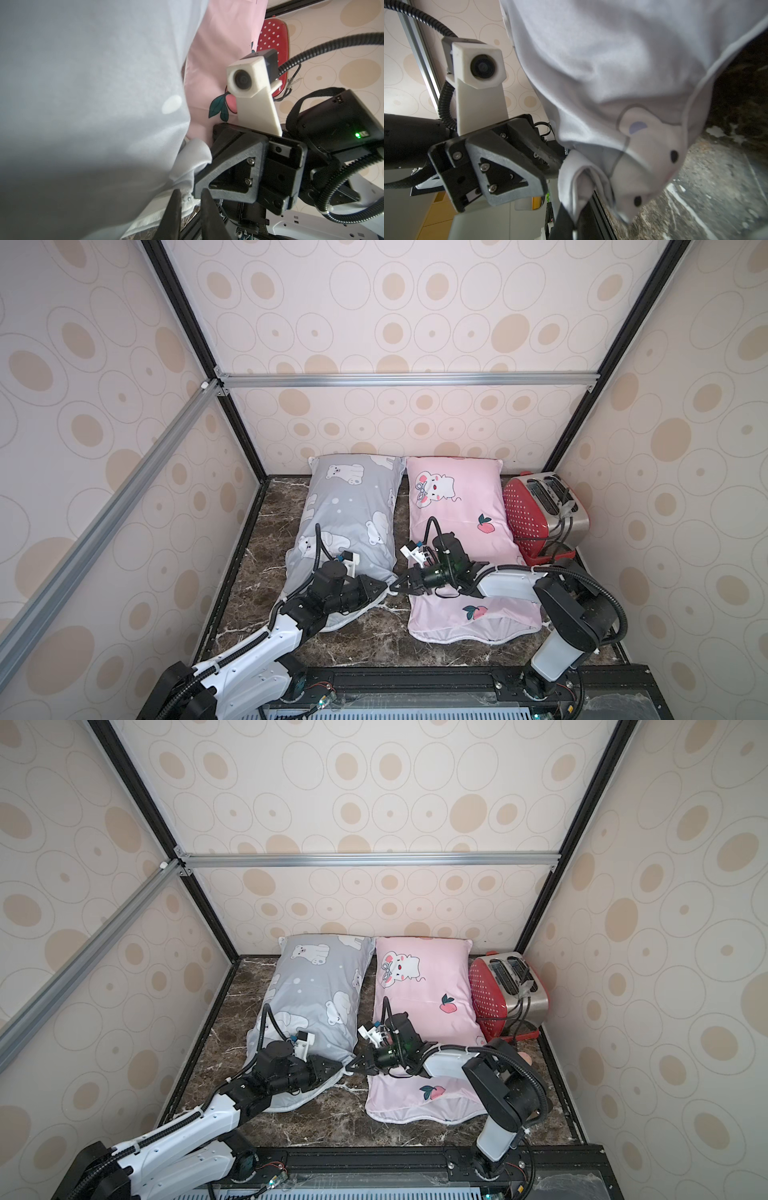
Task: Zip up pillowcases
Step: Zip the zipper on the pillowcase.
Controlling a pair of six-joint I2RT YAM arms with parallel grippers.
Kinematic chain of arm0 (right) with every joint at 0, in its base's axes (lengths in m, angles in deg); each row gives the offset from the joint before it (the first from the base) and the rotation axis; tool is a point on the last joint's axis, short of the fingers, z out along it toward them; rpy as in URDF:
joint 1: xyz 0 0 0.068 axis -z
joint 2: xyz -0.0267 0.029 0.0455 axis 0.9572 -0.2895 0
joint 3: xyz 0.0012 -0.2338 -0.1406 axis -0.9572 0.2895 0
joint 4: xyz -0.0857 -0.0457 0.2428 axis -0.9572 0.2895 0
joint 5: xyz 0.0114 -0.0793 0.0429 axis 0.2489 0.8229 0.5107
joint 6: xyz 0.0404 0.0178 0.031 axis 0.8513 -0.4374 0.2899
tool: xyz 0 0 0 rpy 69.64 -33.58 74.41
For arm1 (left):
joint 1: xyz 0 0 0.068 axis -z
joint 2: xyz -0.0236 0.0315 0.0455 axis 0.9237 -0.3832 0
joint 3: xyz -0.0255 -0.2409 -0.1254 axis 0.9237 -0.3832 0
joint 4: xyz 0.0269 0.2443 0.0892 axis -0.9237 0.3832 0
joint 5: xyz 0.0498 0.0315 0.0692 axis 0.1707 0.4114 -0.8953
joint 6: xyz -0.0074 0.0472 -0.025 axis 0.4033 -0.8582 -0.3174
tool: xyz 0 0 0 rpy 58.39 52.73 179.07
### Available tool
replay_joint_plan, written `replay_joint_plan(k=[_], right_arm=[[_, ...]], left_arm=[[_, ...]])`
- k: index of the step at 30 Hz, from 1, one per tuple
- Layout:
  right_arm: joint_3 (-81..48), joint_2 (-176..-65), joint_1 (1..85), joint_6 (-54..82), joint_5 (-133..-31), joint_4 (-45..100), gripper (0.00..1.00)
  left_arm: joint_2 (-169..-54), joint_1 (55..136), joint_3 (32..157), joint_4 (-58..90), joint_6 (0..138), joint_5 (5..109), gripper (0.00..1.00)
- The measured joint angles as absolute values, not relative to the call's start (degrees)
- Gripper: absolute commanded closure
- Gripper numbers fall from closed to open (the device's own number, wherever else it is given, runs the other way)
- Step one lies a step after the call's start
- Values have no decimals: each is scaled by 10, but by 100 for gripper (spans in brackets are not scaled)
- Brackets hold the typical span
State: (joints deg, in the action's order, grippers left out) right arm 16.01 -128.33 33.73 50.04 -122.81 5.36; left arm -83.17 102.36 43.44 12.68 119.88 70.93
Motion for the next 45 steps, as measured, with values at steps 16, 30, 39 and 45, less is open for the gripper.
replay_joint_plan(k=[16, 30, 39, 45], right_arm=[[172, -1292, 338, 544, -1248, -26, 100], [172, -1308, 340, 505, -1243, 7, 100], [172, -1305, 340, 502, -1242, 10, 100], [172, -1305, 340, 507, -1243, 8, 100]], left_arm=[[-847, 1024, 434, 113, 1199, 712, 63], [-843, 1024, 434, 112, 1201, 706, 71], [-845, 1024, 434, 114, 1201, 706, 71], [-847, 1024, 434, 114, 1201, 706, 75]])
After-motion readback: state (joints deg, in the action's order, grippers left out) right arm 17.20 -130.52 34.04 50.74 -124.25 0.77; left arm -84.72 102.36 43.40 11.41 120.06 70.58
